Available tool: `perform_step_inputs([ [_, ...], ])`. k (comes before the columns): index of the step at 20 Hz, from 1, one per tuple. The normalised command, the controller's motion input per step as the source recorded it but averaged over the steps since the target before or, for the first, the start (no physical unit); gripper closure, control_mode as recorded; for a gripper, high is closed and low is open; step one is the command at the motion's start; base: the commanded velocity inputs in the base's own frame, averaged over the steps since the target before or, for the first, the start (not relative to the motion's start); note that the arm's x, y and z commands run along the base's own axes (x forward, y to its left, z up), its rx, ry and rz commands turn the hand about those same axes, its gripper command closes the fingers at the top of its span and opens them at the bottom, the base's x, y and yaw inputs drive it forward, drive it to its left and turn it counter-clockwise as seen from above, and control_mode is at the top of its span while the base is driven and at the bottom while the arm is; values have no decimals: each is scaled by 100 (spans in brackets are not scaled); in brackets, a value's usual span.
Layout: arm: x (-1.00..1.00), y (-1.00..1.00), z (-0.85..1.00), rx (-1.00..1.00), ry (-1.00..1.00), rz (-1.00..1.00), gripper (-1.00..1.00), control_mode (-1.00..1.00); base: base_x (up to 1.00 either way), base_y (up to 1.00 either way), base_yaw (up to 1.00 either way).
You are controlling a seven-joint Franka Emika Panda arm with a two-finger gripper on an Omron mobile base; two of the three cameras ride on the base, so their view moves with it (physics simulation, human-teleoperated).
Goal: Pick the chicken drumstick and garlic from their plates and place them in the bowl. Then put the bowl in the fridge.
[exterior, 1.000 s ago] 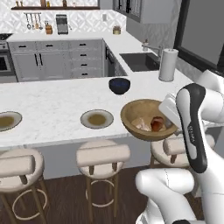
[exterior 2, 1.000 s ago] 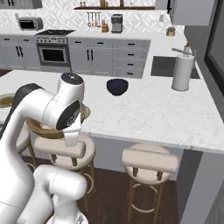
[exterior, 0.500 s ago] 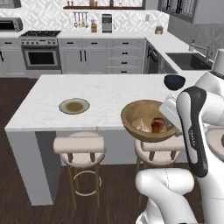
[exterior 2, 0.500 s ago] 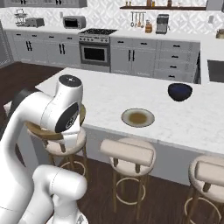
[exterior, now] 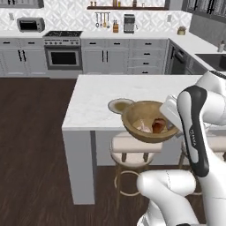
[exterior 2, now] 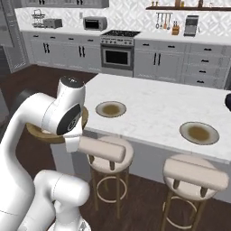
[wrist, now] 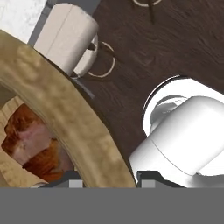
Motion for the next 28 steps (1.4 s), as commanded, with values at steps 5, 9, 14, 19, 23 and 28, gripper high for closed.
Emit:
perform_step_inputs([
  [5,0,0,0,0,0,0,100,100,11,100,0],
  [9,0,0,0,0,0,0,100,100,29,100,0],
  [14,0,0,0,0,0,0,100,100,35,100,0],
  [19,0,0,0,0,0,0,100,100,72,100,-3],
  [23,0,0,0,0,0,0,100,100,91,100,-5],
  [28,0,0,0,0,0,0,100,100,99,100,-9],
])
